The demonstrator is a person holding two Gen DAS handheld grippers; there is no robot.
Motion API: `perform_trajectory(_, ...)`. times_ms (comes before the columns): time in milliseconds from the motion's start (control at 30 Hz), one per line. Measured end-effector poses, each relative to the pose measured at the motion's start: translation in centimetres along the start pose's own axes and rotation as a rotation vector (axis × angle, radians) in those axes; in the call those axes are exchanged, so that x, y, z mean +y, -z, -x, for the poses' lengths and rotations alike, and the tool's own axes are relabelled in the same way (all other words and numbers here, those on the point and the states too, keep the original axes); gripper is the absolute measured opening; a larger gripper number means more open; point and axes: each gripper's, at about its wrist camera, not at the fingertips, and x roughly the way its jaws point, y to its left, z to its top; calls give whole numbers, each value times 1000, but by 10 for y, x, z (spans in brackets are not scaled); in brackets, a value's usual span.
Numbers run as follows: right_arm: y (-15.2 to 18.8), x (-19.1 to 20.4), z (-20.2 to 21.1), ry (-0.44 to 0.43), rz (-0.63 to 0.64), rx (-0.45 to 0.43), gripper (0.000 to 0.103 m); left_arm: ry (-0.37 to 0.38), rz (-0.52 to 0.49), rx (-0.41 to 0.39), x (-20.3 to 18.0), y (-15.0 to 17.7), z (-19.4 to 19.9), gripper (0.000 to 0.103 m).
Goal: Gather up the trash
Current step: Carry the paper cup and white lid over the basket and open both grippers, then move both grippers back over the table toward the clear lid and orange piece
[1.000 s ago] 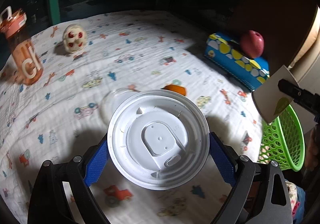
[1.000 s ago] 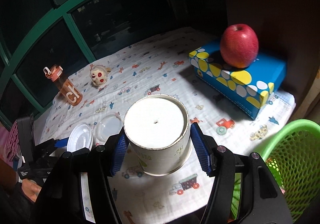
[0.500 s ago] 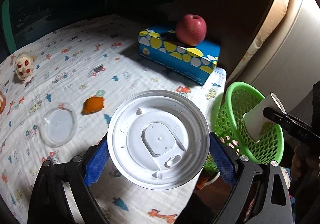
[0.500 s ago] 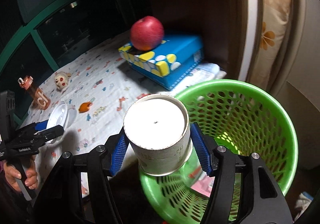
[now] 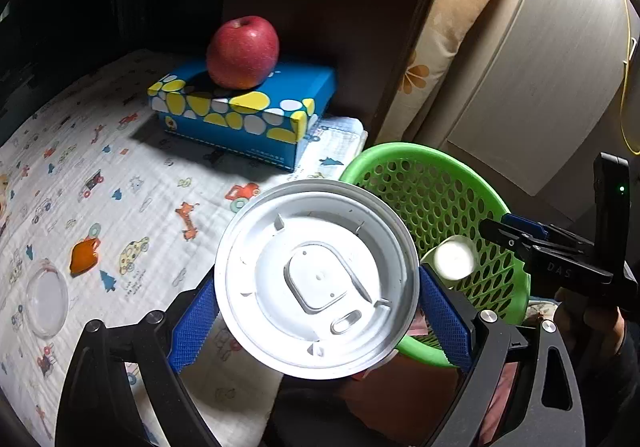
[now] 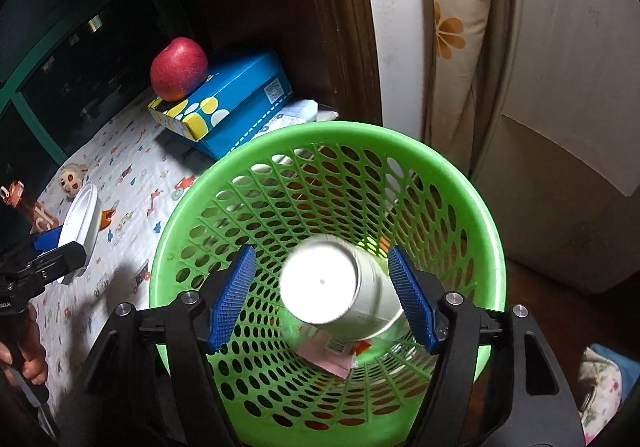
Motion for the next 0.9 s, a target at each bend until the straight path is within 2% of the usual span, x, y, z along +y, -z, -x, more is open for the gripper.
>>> perform_trajectory(567,-2,-26,53,-17,-61,-136,76,75,-114,143,-82,3,-63,91)
perform_trajectory(767,-1,-29,55,-28,-76,-133,76,120,-117,152,-94,9,-66,95)
perform_trajectory(900,-1,-25,55,-41,-72,-130,76,147,-88,141,-88,10,-59,95)
